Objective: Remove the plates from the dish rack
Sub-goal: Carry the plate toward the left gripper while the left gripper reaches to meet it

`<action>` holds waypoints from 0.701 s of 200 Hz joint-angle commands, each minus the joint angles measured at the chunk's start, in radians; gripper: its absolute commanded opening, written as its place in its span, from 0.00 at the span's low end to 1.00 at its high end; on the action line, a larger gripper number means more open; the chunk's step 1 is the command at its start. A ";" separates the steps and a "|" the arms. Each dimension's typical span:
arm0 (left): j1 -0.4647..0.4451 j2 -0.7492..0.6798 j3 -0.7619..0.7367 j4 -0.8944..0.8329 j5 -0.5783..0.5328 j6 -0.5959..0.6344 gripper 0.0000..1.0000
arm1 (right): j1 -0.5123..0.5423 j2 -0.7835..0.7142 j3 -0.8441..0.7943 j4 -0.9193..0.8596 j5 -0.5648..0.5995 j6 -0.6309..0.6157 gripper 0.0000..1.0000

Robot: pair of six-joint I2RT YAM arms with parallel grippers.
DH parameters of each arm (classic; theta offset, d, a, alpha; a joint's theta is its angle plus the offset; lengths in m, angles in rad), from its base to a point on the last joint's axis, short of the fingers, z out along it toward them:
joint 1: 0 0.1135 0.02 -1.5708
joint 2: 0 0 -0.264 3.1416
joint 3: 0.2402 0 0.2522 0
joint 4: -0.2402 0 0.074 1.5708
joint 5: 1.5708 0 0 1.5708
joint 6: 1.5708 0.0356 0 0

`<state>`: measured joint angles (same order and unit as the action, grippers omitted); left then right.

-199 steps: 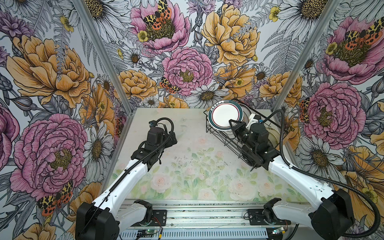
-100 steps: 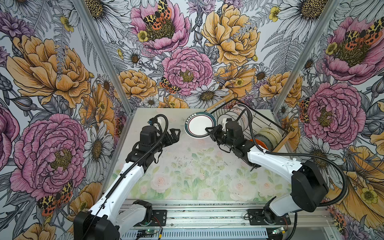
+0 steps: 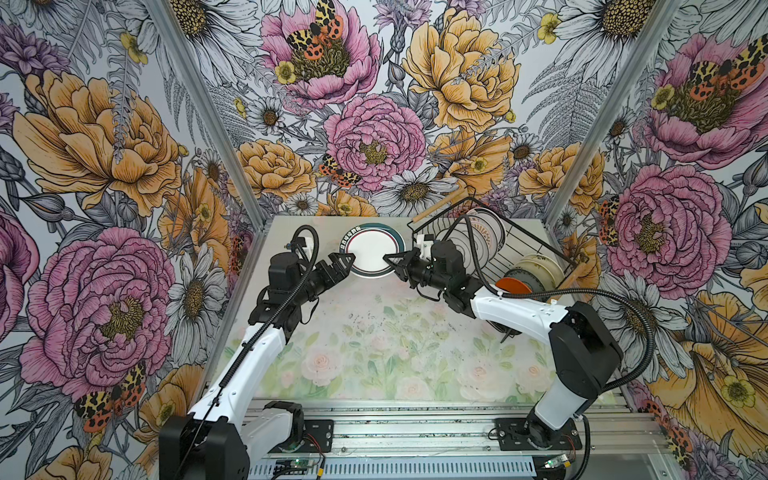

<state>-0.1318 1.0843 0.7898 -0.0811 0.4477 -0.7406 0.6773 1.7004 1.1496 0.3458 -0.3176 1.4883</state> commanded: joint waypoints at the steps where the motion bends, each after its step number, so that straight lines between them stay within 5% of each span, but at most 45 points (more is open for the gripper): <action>1: 0.012 -0.006 -0.007 0.118 0.048 -0.059 0.98 | 0.010 0.020 0.060 0.109 -0.027 0.008 0.00; 140: 0.063 0.073 0.020 0.116 0.144 -0.103 0.15 | 0.022 0.083 0.115 0.117 -0.074 -0.066 0.02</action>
<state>-0.0834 1.1469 0.7937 0.0135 0.5522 -0.8482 0.6910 1.7790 1.2232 0.4023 -0.3725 1.4445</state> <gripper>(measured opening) 0.191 0.108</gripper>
